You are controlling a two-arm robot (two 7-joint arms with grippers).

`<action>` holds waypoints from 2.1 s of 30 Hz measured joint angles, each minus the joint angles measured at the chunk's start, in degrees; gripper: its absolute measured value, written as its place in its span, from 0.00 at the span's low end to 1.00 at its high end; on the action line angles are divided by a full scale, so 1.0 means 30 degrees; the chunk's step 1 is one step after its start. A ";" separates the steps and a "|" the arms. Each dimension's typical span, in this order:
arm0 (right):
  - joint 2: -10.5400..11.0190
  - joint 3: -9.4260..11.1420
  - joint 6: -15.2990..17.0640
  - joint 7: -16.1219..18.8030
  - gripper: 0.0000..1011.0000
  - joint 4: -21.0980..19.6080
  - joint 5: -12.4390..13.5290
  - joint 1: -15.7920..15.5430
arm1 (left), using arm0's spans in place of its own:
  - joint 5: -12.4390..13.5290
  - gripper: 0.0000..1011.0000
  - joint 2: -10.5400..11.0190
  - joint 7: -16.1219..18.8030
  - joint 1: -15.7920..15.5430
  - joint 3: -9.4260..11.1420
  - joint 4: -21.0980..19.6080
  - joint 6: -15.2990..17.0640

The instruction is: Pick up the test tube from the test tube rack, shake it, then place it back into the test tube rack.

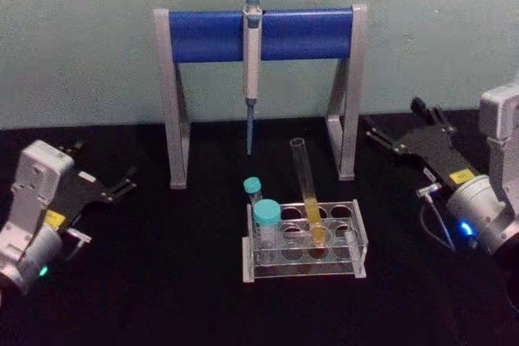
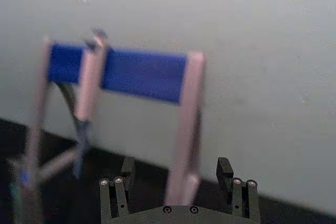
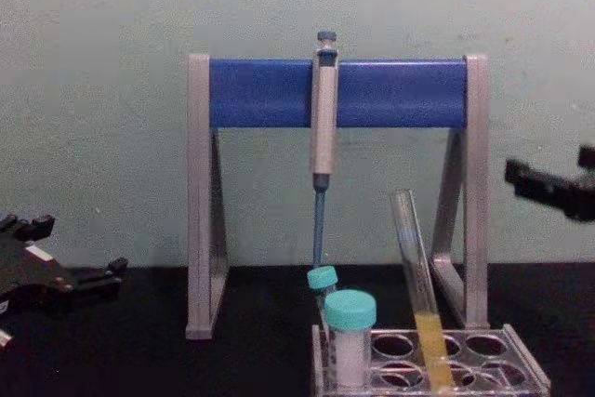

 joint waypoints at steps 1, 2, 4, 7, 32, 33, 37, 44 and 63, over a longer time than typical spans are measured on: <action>-0.0072 -0.0003 0.0453 -0.0478 0.99 0.0234 -0.0428 0.0008 | 0.0000 0.99 0.0000 0.0000 -0.0001 0.0000 0.0000 0.0000; -0.0107 -0.0011 0.0618 -0.0621 0.99 0.0353 -0.0558 0.0023 | -0.0001 0.99 0.0001 0.0000 0.0000 0.0000 0.0000 0.0000; -0.0229 -0.0070 0.1240 -0.1047 0.99 0.0781 -0.1039 0.0131 | 0.0000 0.99 0.0000 0.0000 0.0000 0.0000 0.0000 0.0000; -0.0426 -0.0139 0.1829 -0.1306 0.99 0.1424 -0.1419 0.0324 | -0.0001 0.99 0.0001 0.0001 0.0000 0.0000 0.0000 0.0000; -0.0995 0.0000 0.2584 -0.0808 0.99 0.2747 -0.1701 0.0789 | 0.0000 0.99 0.0000 -0.0001 0.0000 -0.0001 0.0001 0.0000; -0.0993 -0.0002 0.2580 -0.0810 0.99 0.2746 -0.1700 0.0788 | -0.0001 0.99 0.0000 -0.0001 0.0000 0.0000 -0.0001 -0.0001; -0.0985 -0.0009 0.2563 -0.0816 0.99 0.2729 -0.1695 0.0782 | 0.0000 0.99 0.0001 0.0000 0.0001 0.0001 -0.0001 0.0000; -0.0971 -0.0025 0.2544 -0.0826 0.99 0.2713 -0.1687 0.0775 | 0.0000 0.99 0.0000 0.0000 -0.0001 0.0000 0.0000 0.0000; -0.0958 -0.0036 0.2517 -0.0834 0.99 0.2690 -0.1663 0.0774 | 0.0000 0.99 0.0000 0.0000 0.0000 -0.0001 -0.0001 0.0000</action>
